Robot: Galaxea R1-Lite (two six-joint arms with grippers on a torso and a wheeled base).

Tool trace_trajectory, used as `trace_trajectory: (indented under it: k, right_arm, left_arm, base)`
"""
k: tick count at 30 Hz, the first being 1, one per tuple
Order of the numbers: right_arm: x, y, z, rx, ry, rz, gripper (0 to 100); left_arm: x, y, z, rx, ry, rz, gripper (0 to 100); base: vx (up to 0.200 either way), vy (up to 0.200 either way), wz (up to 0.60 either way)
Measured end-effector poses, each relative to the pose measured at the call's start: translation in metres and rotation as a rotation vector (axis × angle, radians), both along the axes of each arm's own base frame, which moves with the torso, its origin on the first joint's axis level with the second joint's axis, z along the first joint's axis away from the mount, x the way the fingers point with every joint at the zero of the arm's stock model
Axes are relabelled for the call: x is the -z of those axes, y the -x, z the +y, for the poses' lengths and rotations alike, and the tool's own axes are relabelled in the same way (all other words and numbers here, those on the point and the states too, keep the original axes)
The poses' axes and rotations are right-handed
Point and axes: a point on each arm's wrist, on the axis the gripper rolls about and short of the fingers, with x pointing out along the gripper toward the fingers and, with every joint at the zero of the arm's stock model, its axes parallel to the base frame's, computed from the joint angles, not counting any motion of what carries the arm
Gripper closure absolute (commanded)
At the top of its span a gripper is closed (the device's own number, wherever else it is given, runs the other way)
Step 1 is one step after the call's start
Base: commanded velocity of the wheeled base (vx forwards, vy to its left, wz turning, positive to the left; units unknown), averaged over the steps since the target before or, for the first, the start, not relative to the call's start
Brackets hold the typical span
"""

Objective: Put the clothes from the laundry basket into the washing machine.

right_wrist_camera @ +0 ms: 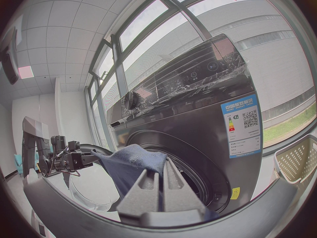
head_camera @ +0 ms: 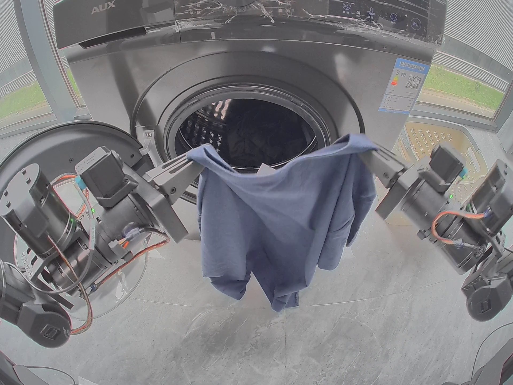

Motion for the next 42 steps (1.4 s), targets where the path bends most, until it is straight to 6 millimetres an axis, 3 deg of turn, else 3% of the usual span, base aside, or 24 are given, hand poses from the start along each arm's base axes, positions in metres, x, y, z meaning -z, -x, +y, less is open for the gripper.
trace_trajectory:
  k: [5, 12, 18, 25, 42]
  right_arm:
    - [0.036, -0.005, 0.019, -0.050, 0.072, 0.114, 0]
    - [0.093, -0.003, 0.047, -0.125, 0.203, 0.279, 0]
    - [0.122, -0.015, 0.062, -0.136, 0.256, 0.338, 0]
    - [0.135, -0.040, 0.078, -0.126, 0.248, 0.326, 0]
    - [0.139, -0.109, 0.098, -0.045, 0.164, 0.236, 0]
  left_arm:
    - [-0.001, -0.004, -0.010, 0.013, -0.008, 0.024, 100]
    - [-0.020, -0.017, -0.024, 0.025, 0.036, -0.003, 100]
    - [-0.029, -0.019, -0.033, 0.050, 0.055, -0.020, 100]
    - [-0.030, -0.017, -0.035, 0.062, 0.062, -0.025, 100]
    - [-0.034, -0.001, -0.036, 0.113, 0.068, -0.037, 100]
  base:
    - [0.000, 0.000, 0.00]
    - [0.000, 0.000, 0.00]
    - [0.000, 0.000, 0.00]
    - [0.000, 0.000, 0.00]
    - [0.000, 0.000, 0.00]
